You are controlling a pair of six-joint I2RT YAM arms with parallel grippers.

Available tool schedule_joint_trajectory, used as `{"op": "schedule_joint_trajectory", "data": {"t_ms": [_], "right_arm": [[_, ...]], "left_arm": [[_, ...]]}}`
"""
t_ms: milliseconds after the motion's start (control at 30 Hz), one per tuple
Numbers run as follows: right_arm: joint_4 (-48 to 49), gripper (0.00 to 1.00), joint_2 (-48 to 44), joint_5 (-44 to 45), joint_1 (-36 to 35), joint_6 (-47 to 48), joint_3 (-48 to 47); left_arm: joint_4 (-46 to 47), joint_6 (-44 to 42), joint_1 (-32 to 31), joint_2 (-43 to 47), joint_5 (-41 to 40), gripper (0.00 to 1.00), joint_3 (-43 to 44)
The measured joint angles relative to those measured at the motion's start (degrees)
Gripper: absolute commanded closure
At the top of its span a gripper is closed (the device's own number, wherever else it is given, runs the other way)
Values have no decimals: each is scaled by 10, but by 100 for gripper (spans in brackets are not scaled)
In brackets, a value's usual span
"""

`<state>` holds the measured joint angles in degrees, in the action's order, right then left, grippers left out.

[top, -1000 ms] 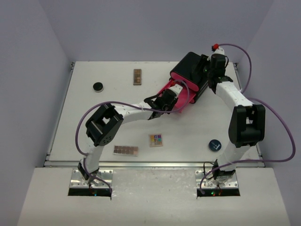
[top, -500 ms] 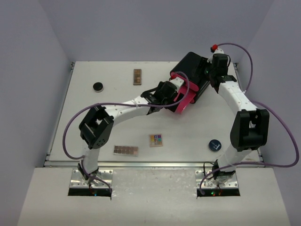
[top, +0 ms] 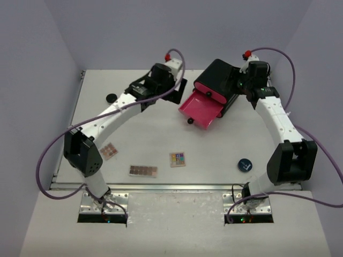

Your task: Organize the makeup

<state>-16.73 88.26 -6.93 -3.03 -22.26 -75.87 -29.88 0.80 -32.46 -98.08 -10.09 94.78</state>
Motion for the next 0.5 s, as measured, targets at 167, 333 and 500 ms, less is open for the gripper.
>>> {"op": "schedule_joint_trajectory", "data": {"t_ms": [167, 333, 500], "right_arm": [[-15, 1, -27, 1, -5, 13, 8], [-44, 1, -28, 7, -11, 18, 8], [-50, 1, -39, 19, -19, 28, 35]], "left_arm": [[14, -6, 206, -9, -16, 0, 15], [21, -22, 329, -86, -30, 0, 35], [35, -37, 377, -206, -25, 0, 62]]}}
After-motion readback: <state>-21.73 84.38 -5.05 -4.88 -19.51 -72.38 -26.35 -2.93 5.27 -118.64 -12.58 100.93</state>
